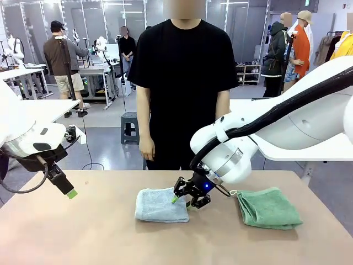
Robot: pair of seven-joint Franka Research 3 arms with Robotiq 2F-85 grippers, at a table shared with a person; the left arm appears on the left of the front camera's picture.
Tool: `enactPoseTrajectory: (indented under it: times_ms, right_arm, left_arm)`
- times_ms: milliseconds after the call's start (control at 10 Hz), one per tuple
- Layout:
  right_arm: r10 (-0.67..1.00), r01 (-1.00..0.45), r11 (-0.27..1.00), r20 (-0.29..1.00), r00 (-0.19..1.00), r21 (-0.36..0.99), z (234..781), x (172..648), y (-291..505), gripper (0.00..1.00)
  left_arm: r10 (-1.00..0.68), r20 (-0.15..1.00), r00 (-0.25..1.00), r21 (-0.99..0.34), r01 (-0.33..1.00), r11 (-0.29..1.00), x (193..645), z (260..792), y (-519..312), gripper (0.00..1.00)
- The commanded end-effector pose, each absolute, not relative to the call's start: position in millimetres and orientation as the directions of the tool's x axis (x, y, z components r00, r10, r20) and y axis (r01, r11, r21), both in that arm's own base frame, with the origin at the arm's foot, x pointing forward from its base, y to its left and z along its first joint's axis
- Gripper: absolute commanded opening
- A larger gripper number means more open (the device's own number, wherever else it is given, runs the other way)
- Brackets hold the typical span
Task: Fold the towels and place them in the basket.
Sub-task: Stack the folded Towel with hook on the right side of the table.
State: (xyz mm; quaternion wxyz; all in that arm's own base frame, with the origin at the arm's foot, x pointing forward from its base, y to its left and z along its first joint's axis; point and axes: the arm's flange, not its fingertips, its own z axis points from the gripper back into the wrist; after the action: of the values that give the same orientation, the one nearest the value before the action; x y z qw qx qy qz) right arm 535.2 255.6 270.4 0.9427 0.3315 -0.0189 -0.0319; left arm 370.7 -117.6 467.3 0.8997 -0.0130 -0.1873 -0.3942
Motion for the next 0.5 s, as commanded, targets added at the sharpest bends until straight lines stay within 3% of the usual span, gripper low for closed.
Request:
enactPoseTrajectory:
  times_ms: [0, 100, 200, 400]
  right_arm:
    - [-0.08, 0.047, 0.79, 0.026, 0.996, 0.612, 267.9, 538.0, 263.0, 0.12]
    - [-0.08, 0.046, 0.791, 0.028, 0.996, 0.609, 268.4, 537.6, 264.0, 0.03]
    - [-0.087, 0.049, 0.789, 0.032, 0.996, 0.613, 269.7, 537.7, 263.7, 0.0]
    - [-0.093, 0.051, 0.788, 0.037, 0.995, 0.613, 271.0, 536.5, 264.9, 0.0]
  left_arm:
    - [-0.698, 0.338, 0.631, 0.13, 0.704, 0.699, 371.3, 467.6, -119.9, 1.0]
    - [-0.698, 0.338, 0.631, 0.13, 0.704, 0.699, 371.3, 467.6, -119.9, 1.0]
    - [-0.698, 0.338, 0.631, 0.13, 0.704, 0.699, 371.3, 467.6, -119.9, 1.0]
    - [-0.698, 0.338, 0.631, 0.13, 0.704, 0.699, 371.3, 467.6, -119.9, 1.0]
